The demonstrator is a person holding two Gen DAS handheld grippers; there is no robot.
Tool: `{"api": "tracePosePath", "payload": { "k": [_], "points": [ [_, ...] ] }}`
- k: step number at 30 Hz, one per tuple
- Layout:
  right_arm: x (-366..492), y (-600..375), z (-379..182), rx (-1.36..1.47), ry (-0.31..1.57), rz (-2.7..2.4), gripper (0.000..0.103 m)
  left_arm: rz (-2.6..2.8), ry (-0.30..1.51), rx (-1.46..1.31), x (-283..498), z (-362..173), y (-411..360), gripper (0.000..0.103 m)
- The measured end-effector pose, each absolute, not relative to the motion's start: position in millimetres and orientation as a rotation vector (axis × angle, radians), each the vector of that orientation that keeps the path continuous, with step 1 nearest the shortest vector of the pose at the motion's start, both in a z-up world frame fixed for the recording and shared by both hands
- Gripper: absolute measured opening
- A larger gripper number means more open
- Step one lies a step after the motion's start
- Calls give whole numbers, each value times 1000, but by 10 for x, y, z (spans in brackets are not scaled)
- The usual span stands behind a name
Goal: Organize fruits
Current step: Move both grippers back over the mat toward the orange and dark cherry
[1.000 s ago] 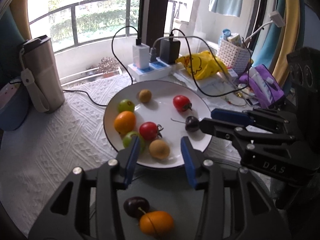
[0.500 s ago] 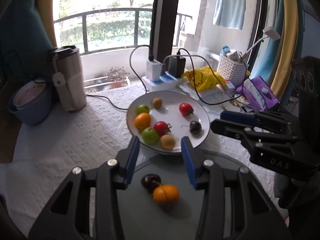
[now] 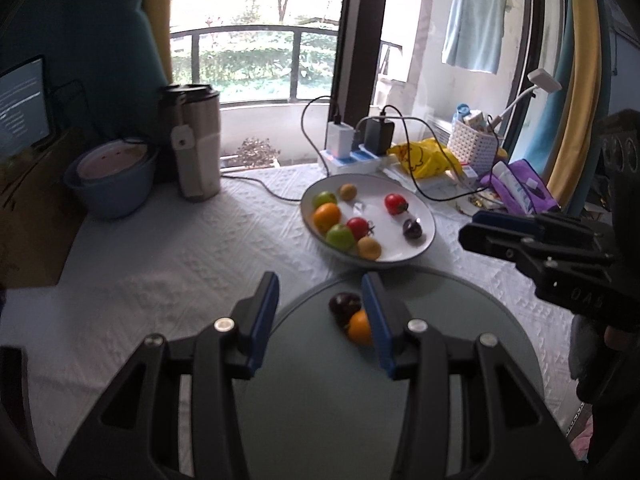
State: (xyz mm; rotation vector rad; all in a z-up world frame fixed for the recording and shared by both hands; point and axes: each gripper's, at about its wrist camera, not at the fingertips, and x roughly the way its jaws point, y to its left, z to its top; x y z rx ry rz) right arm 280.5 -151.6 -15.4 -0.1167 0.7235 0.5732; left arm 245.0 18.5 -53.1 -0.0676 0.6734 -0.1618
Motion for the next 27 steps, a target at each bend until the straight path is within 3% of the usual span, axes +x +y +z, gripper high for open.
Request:
{"api": "tracePosePath", "payload": {
  "k": [15,20,27],
  "points": [
    [2600,-1196,-368,-176,786,593,32,-99,690,-92,2140,-783,482,45],
    [2611,-1100,-552,-183,836,595,44,-90,711,-102,2117,-901,555,45],
    [2669,-961,-737,-193,890,600,47,-80,727,-125,2113,-1010,652,45]
  ]
}}
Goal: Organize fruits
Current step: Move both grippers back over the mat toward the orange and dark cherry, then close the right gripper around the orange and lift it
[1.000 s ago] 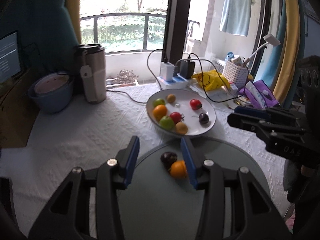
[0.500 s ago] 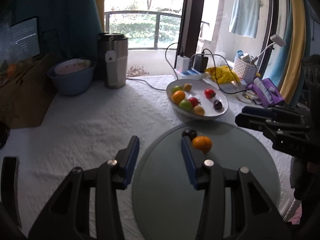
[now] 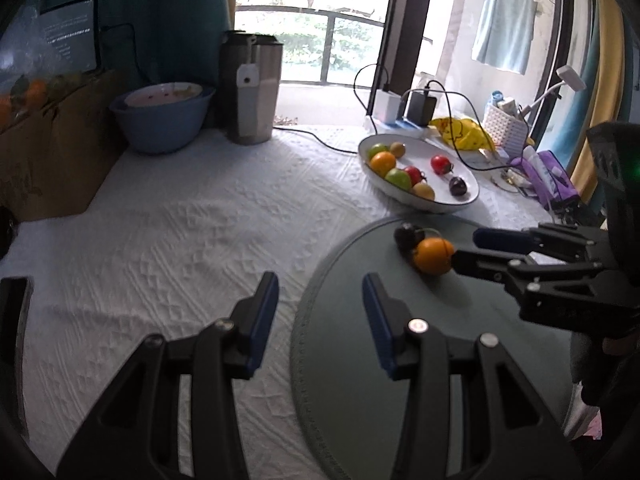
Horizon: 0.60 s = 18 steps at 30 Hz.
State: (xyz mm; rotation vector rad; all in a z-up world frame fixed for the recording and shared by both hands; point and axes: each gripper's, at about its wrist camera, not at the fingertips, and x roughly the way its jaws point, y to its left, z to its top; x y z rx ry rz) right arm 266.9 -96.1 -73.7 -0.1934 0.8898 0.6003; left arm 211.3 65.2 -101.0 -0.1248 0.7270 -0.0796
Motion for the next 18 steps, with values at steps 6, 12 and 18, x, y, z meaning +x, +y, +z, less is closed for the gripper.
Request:
{"api": "tracePosePath", "payload": {
  "k": [6,12,18],
  "points": [
    [2751,-851,-902,-215,937,603,47,-89,739,-134,2149,-1060,665,45],
    [2835,-832,-1015,-219,963,587,47,-92,752,-129,2208,-1095,654,45],
    [2844,-830,-1057,-236,956,612,39,-85,763,-116,2258,-1100,615,45]
  ]
}}
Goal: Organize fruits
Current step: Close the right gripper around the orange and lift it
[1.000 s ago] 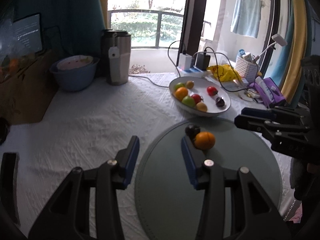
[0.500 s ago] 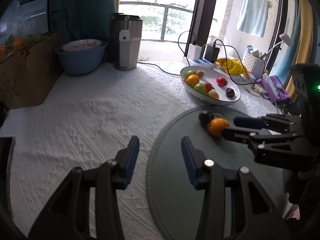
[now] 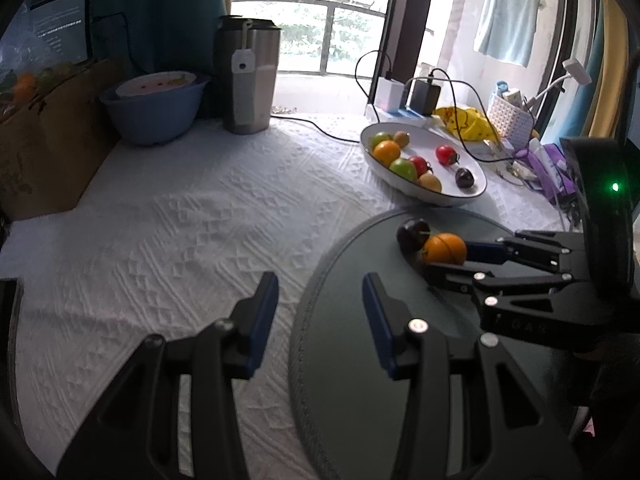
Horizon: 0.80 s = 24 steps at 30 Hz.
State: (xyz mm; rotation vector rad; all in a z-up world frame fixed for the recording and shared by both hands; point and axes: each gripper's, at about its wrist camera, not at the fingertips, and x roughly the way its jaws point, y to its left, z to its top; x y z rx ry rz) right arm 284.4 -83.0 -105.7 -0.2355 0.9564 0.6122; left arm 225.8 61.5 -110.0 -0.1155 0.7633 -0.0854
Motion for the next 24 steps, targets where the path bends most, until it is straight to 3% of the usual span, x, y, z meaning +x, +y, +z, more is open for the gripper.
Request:
{"api": "tracePosePath", "payload": {
  "k": [24],
  "points": [
    [2739,-1745,-866,-120,910,546,39,-230,793,-1,2595,-975,-341,45]
  ]
}}
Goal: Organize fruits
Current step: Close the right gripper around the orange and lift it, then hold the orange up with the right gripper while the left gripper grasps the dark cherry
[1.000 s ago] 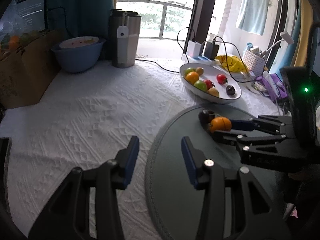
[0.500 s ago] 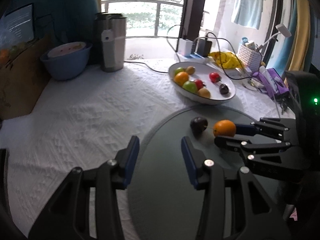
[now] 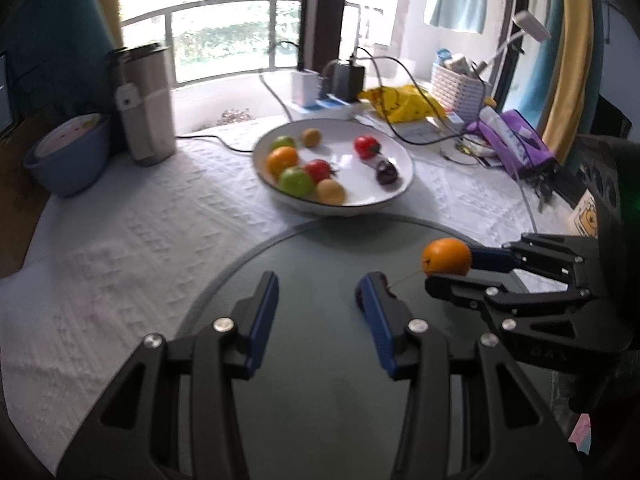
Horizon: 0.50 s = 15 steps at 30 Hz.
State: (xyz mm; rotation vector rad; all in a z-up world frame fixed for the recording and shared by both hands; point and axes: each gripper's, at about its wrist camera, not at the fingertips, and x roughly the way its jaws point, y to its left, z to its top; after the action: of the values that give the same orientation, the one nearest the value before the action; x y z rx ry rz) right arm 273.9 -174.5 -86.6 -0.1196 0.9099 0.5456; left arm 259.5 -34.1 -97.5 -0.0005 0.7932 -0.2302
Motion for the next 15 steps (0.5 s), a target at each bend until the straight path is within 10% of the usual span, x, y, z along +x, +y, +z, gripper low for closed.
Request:
{"api": "tracePosePath", "payload": {
  "k": [15],
  "points": [
    [2920,-2007,-984,-51,920,513,39,-332,892,89,2806,-1201,-803,45]
  ]
}}
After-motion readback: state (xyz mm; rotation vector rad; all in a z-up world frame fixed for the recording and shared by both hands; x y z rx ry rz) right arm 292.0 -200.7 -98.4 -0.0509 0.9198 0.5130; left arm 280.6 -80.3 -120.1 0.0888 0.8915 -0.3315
